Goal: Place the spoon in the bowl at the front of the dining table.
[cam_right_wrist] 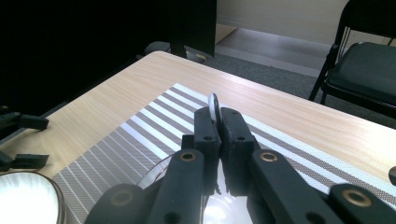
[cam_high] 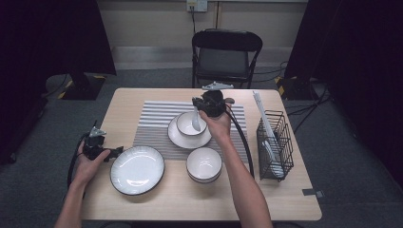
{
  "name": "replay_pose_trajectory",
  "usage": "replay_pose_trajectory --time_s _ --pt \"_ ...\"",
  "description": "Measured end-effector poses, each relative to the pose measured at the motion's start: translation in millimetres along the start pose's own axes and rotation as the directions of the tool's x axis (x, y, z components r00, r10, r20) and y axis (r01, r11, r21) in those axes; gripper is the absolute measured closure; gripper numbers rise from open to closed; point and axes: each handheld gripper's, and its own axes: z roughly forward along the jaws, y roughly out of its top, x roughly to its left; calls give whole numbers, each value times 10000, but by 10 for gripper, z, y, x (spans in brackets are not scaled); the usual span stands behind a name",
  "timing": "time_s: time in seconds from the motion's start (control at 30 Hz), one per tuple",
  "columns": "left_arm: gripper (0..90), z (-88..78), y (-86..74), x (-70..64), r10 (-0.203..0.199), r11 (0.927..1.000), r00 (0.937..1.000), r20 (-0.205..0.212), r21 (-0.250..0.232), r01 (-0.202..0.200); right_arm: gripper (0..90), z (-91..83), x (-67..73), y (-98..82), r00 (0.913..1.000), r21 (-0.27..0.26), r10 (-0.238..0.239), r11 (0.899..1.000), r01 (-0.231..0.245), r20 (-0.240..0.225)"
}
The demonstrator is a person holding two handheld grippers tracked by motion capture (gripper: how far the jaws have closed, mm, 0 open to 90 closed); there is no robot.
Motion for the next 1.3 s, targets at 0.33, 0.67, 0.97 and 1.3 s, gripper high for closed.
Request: replay_pose_trajectory --time_s 0.33,0.67,0.97,1.3 --pt "27 0 0 1 10 10000 10000 5 1 -10 863 55 -6 -52 10000 14 77 10000 -77 -21" --pt "27 0 0 3 12 10000 10000 16 1 -12 863 87 -24 -117 9999 81 159 9998 -159 -23" --pt "27 0 0 3 18 10000 10000 15 4 -18 861 58 -32 -165 9999 56 168 9998 -168 -36" --pt "27 0 0 3 16 10000 10000 15 3 -16 859 30 -33 -240 9999 99 159 9998 -159 -41"
